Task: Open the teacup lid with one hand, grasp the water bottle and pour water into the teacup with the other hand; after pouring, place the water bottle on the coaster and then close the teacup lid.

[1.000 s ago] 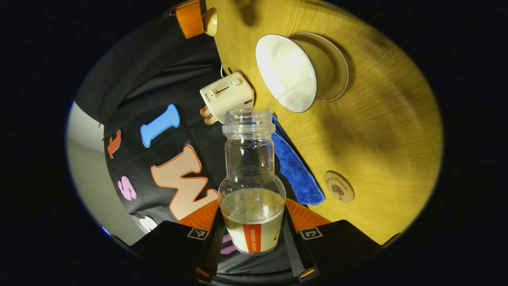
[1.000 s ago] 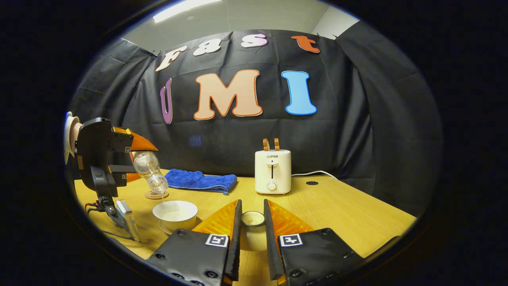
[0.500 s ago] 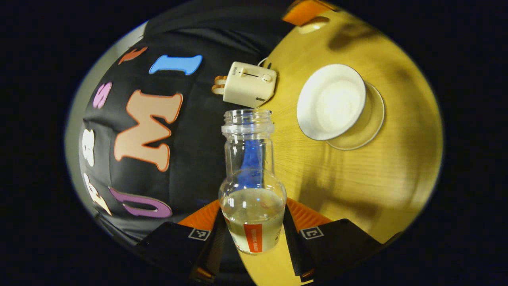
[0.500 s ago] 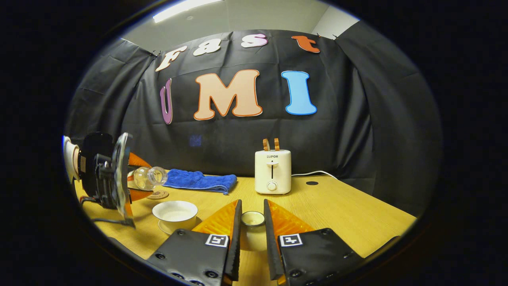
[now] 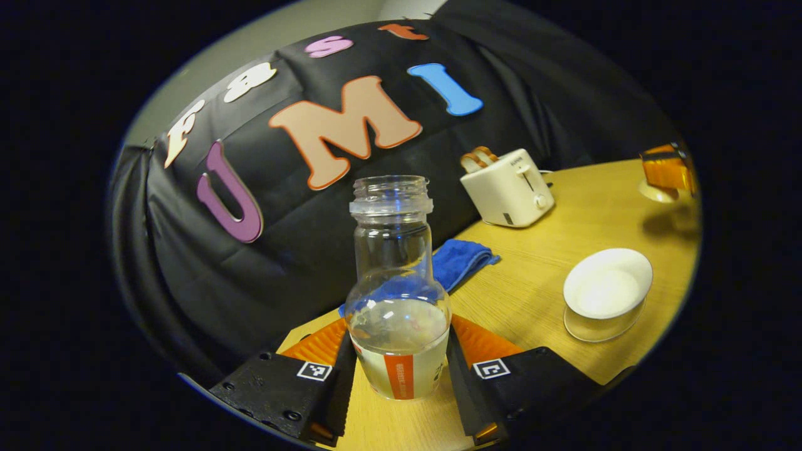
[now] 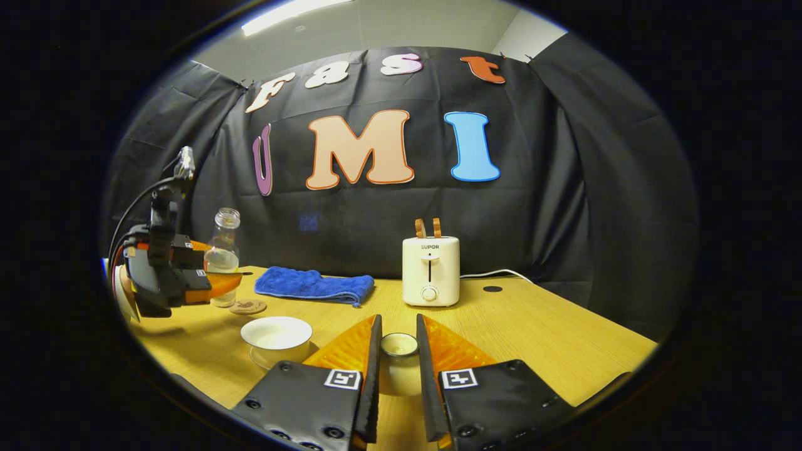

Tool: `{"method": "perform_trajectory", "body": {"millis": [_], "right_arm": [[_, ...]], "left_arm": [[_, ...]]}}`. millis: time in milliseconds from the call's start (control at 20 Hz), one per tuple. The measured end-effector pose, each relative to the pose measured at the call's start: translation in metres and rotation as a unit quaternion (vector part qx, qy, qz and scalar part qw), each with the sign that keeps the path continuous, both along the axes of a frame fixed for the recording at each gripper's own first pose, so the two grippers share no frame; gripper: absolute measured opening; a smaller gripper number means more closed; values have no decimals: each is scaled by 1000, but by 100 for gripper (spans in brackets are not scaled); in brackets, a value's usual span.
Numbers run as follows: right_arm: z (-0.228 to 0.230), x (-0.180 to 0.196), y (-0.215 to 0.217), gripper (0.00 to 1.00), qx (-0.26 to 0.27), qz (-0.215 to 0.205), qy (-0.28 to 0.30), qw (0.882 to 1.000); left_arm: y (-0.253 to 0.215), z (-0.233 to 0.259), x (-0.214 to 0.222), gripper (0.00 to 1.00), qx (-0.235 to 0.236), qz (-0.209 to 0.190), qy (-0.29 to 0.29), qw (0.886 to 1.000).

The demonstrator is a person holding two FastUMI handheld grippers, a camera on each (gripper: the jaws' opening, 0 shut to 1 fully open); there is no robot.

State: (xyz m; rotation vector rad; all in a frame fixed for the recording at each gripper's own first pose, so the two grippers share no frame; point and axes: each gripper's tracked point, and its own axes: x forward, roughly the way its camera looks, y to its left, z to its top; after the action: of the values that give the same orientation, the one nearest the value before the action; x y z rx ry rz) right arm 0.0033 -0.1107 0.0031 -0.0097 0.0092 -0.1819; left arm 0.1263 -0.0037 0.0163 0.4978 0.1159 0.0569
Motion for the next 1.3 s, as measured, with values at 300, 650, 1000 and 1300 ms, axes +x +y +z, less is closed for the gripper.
{"method": "perform_trajectory", "body": {"millis": [300,650,1000,1300], "right_arm": [[0,0,0,32,0,-1,0,1000],[0,0,-1,32,0,-1,0,1000],[0,0,1,33,0,1,0,1000],[0,0,1,33,0,2,0,1000]], "left_arm": [[56,21,8,66,-109,39,-69,991],[67,-6,33,66,-187,23,-66,980],[65,-25,49,65,-207,18,-49,977],[60,-29,52,66,-197,11,-34,980]]}}
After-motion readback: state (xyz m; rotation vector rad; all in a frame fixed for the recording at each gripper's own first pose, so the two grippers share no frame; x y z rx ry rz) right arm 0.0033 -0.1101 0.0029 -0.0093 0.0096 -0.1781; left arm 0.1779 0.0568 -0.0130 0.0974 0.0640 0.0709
